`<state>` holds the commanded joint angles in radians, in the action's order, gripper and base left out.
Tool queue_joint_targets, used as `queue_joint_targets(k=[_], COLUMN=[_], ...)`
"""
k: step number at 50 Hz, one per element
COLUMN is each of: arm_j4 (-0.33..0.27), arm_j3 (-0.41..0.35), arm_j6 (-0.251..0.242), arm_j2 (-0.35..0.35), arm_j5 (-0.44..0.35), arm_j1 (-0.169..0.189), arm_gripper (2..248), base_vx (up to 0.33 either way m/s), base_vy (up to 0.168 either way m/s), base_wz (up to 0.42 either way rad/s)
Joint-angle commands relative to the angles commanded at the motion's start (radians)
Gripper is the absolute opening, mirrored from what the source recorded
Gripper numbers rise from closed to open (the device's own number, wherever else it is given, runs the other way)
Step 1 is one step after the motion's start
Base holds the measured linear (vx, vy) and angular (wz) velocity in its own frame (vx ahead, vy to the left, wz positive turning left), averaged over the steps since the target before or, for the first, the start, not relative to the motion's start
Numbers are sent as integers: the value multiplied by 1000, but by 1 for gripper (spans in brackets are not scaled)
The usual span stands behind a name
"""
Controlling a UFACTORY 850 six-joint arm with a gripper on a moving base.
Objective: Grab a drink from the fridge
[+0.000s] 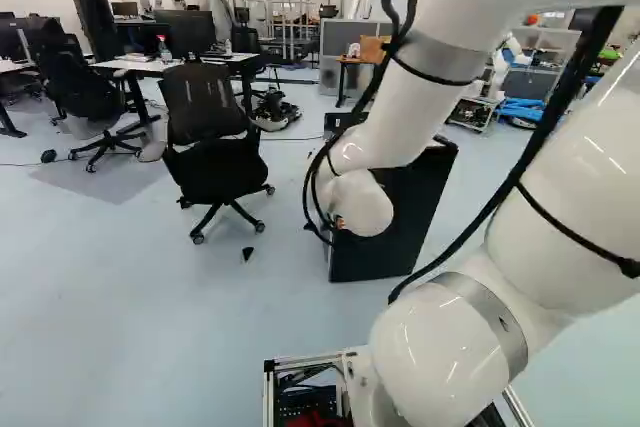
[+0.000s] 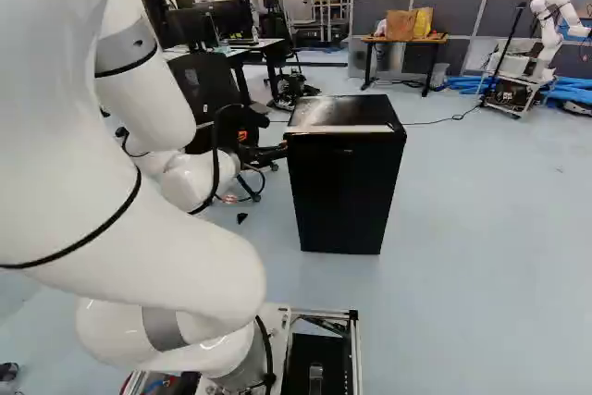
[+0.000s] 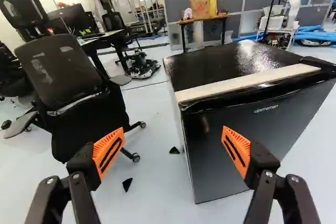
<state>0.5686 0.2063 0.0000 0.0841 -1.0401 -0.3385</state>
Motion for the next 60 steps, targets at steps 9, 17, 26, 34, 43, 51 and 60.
queue_joint_targets(k=[9,17,26,34,43,51,60], arm_j4=[68,128,189,240,297,345,400], arm_j3=[30,56,80,98,117,136,163], arm_j6=[0,0,0,0,0,0,0], arm_j2=[-58,-108,-158,-200,-245,-286,-337], arm_j5=[-25,-48,-84,-121,-163,-194,-220], arm_j1=[-28,-53,-81,-105,-128,-143,-154], arm_gripper=[247,247,247,247,247,247,247], base_vx=[0,0,0,0,0,0,0], base_vy=[0,0,0,0,0,0,0], base_wz=[0,0,0,0,0,0,0])
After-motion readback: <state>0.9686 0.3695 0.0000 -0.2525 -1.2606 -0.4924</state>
